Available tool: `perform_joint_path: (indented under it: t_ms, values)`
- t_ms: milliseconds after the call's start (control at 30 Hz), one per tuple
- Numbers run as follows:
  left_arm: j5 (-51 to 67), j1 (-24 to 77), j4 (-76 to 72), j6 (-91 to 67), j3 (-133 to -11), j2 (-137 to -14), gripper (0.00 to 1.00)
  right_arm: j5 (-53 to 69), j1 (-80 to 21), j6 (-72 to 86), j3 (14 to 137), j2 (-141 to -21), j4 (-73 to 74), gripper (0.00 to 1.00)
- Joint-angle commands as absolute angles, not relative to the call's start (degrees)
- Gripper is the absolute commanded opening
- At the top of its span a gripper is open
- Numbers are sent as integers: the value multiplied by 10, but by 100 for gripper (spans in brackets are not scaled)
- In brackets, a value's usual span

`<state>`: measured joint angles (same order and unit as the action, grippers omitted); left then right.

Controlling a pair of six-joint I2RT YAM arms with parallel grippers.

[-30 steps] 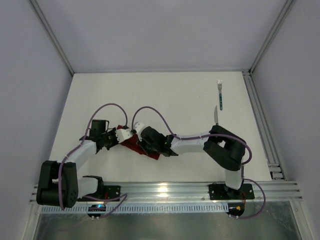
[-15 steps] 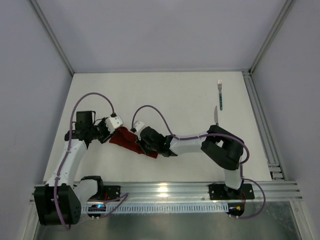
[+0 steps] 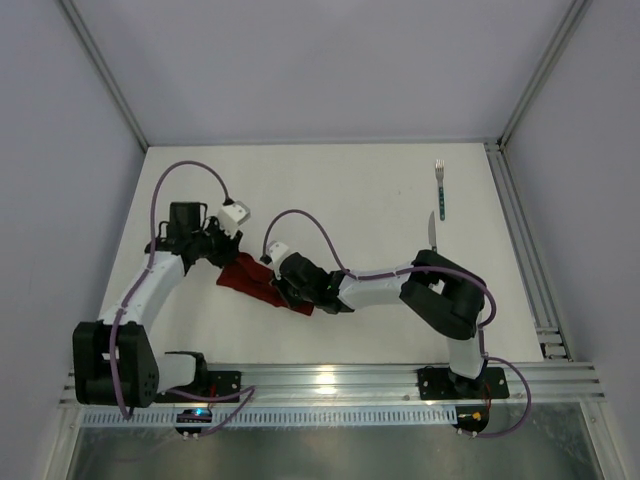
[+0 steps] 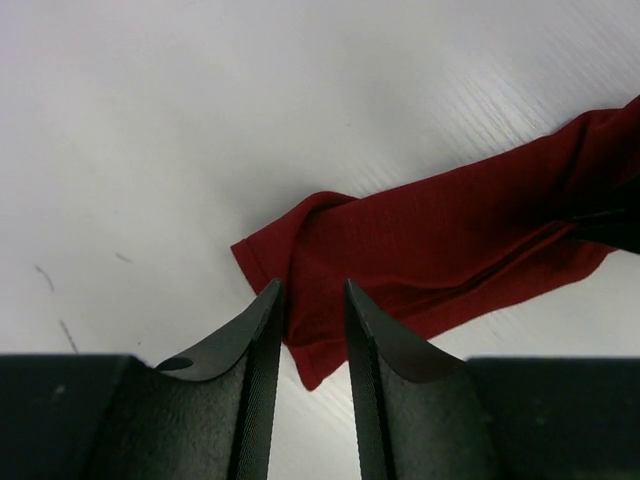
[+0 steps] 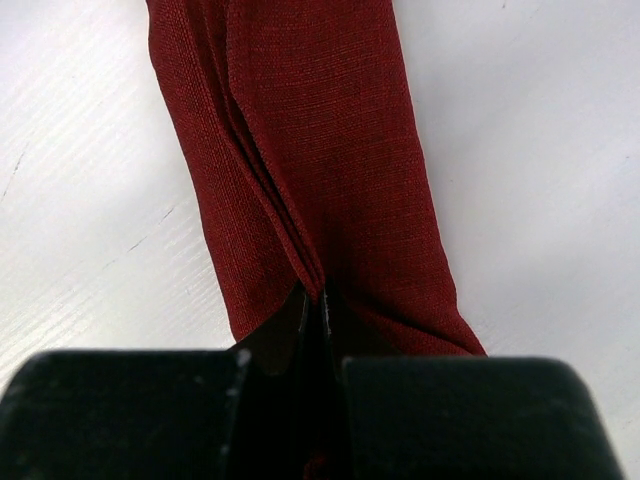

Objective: Fold the napkin into a case and place the utensils inside
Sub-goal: Stuff the top corner of the square-folded napkin into the folded napkin.

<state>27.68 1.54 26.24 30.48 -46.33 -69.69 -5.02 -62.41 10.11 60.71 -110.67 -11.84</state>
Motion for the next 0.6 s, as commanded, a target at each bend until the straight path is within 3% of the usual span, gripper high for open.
perform_joint_path:
  t_ms: [0,167,400,567]
  values:
    - [206,53,199,253,-483,-740,33,-54,-624,107,601,-1133,-91,4]
    - [172,71,166,245,-474,-776,36,-47,-625,107,604,-1138,-92,4]
    - [124,71,176,320,-418,-772,20,-55,-625,112,599,-1135,-96,4]
    - [125,71,167,400,-351,-766,18,-57,-625,119,606,-1137,-98,4]
